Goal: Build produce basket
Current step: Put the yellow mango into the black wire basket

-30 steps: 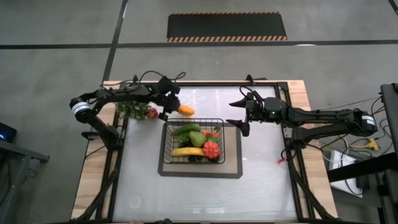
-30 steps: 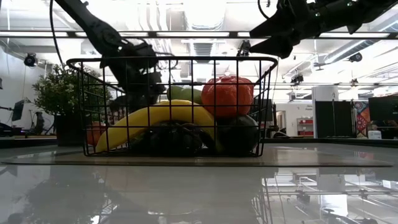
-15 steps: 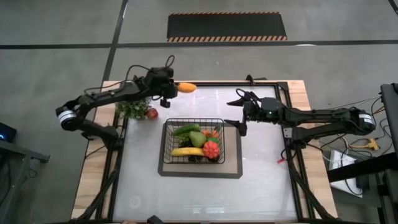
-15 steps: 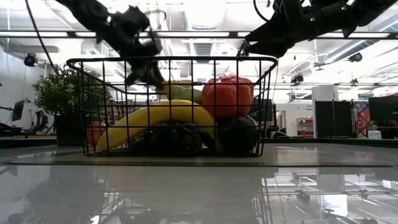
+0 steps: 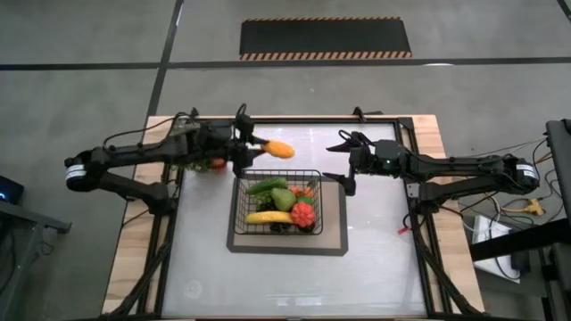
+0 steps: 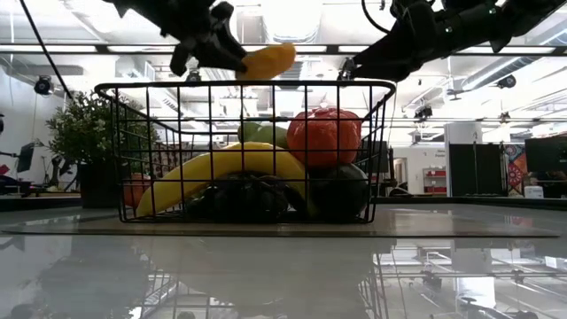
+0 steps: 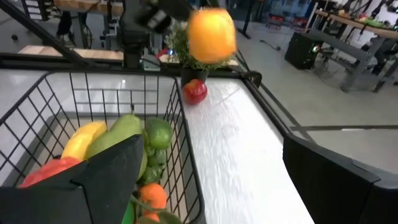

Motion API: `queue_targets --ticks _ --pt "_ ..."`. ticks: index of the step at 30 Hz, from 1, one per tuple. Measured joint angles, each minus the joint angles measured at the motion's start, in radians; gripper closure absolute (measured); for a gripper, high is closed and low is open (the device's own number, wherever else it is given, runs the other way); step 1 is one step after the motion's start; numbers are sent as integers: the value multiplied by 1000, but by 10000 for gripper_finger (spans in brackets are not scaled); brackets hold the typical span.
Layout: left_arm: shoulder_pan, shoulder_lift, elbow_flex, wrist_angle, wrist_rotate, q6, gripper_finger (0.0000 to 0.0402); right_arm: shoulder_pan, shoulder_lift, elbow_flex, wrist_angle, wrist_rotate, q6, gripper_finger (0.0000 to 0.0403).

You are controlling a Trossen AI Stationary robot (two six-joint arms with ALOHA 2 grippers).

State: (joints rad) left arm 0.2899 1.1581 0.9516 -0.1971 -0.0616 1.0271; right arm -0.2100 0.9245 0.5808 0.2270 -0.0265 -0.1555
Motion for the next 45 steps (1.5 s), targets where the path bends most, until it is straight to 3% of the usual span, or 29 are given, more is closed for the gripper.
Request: queue_targets --ticks 6,12,20,26,32,39,45 --pt "-129 -2 0 -33 -148 -71 304 0 0 0 -33 -3 -2 35" --pt "-215 0 0 -110 -183 -313 304 0 0 0 -70 -38 5 35" --pt "-316 -12 14 -225 -111 -590 304 1 0 -4 -105 -62 8 35" --pt "-359 -10 53 -390 -43 -919 304 1 0 -12 -123 -63 26 35" --pt "-364 -10 178 -580 109 -1156 304 1 0 -14 -120 -63 24 35" --pt "-357 13 268 -678 116 -1481 304 1 0 -14 -126 -63 18 35" --pt "-336 99 330 -872 135 -1680 304 0 0 -14 -149 -63 10 35"
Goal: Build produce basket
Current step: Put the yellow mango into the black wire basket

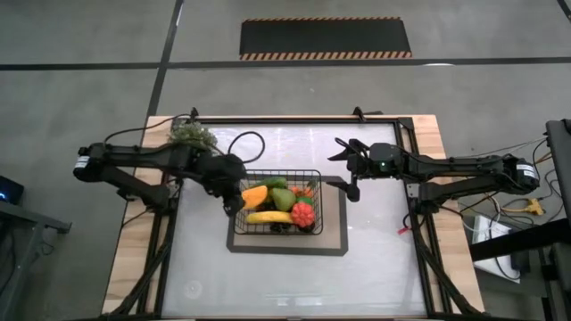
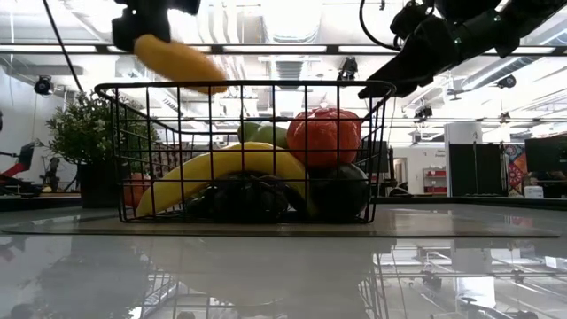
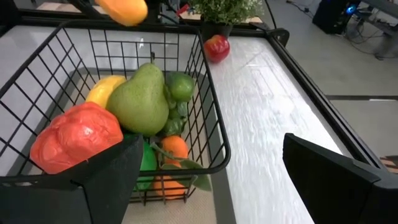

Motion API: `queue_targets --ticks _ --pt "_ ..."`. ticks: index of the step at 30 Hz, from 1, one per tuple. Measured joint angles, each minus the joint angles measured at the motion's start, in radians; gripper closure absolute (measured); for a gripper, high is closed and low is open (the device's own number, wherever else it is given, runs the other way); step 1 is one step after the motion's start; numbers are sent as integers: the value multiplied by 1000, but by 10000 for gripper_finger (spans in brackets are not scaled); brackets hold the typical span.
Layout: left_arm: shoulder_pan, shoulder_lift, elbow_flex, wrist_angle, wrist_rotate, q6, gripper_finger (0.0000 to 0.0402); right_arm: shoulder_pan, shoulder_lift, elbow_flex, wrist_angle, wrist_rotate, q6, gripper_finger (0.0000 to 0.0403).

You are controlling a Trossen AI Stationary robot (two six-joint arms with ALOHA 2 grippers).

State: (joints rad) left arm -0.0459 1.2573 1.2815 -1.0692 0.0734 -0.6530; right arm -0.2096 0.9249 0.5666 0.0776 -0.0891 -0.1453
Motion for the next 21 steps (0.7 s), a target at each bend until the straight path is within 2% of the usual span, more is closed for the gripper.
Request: queue_targets --ticks 3,15,21 --pt "15 50 30 -69 44 -49 304 0 0 0 -8 0 0 35" --pt "87 221 77 -137 237 -101 304 0 0 -1 -71 0 -2 35" --pt "108 260 78 -153 245 -100 304 0 0 -1 -82 0 -12 35"
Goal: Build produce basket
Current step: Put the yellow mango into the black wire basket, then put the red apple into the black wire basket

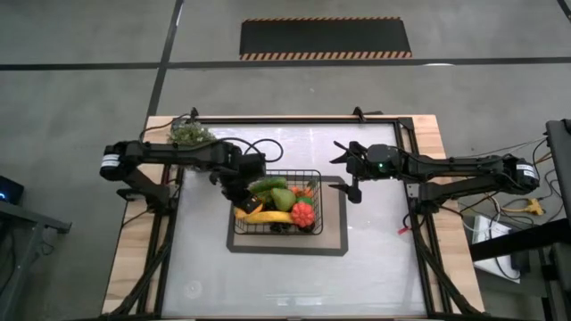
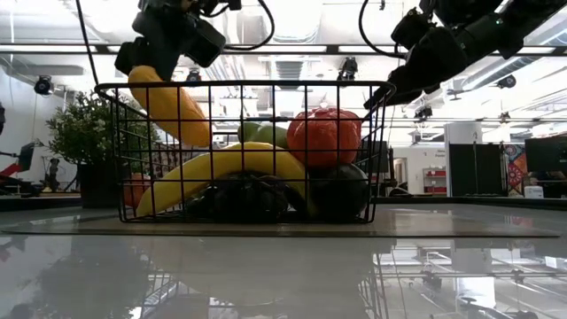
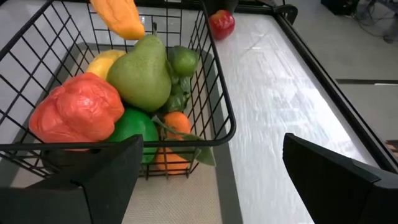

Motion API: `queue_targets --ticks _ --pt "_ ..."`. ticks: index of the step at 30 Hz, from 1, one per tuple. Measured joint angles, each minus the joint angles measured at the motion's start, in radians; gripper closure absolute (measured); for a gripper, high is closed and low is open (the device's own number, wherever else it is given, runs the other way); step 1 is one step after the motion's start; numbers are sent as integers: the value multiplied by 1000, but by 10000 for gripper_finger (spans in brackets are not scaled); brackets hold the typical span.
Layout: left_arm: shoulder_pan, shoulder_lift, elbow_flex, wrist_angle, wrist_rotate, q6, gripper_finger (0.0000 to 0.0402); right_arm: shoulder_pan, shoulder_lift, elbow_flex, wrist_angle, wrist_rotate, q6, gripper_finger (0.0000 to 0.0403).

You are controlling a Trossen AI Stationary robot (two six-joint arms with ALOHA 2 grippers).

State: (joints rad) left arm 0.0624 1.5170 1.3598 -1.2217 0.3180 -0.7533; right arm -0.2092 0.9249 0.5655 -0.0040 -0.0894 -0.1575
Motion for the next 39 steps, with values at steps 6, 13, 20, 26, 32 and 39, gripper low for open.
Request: queue_targets --ticks 6,13,20,26,32,39 --pt "8 3 -4 1 6 -1 278 0 0 0 -9 0 -11 35" --pt "10 -6 1 1 6 24 219 0 0 0 -8 0 -11 35" --pt "-5 -35 0 1 -24 137 206 0 0 0 -7 0 18 35" --pt "-95 -95 -22 10 -242 216 206 1 0 0 16 0 74 35" --pt "-130 -166 -47 9 -450 218 206 0 0 0 63 2 74 35" --pt "-128 -201 -58 6 -650 278 206 0 0 0 187 2 51 35"
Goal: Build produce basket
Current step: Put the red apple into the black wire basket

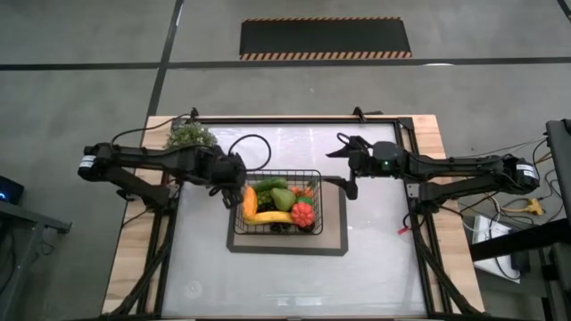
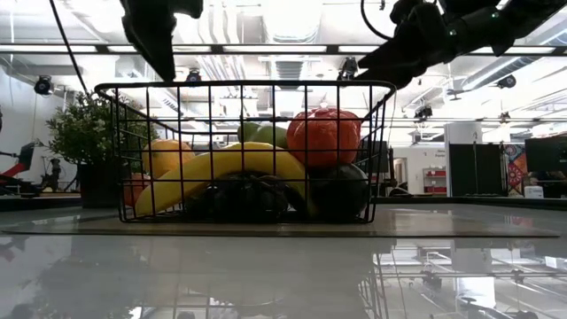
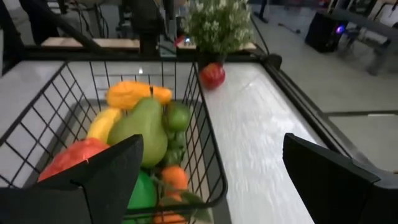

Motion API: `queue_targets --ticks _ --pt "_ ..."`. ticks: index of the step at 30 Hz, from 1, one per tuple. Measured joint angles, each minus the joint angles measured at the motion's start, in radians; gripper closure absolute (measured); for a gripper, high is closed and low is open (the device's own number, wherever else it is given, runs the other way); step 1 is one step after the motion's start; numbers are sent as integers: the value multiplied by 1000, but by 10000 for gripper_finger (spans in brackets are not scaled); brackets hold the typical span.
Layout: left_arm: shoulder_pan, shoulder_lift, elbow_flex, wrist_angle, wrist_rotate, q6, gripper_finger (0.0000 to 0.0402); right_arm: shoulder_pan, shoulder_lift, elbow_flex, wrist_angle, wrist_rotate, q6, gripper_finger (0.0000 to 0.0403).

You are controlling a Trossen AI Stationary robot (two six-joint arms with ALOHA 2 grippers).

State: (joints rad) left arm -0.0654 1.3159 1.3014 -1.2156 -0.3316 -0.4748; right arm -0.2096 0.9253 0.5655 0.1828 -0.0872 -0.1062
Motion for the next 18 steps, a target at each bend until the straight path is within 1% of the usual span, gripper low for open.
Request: queue_targets --ticks 2,3,9,11,18 --pt "3 0 0 2 -60 24 206 0 0 0 19 0 1 35" --pt "8 2 0 2 -74 37 206 0 0 1 19 0 3 35" --pt "80 5 -1 1 -73 103 206 0 0 2 14 1 0 35" --pt "113 5 -1 -5 -62 146 206 0 0 2 13 1 -11 35" --pt "262 20 -4 -6 27 328 206 0 0 2 10 1 -23 35"
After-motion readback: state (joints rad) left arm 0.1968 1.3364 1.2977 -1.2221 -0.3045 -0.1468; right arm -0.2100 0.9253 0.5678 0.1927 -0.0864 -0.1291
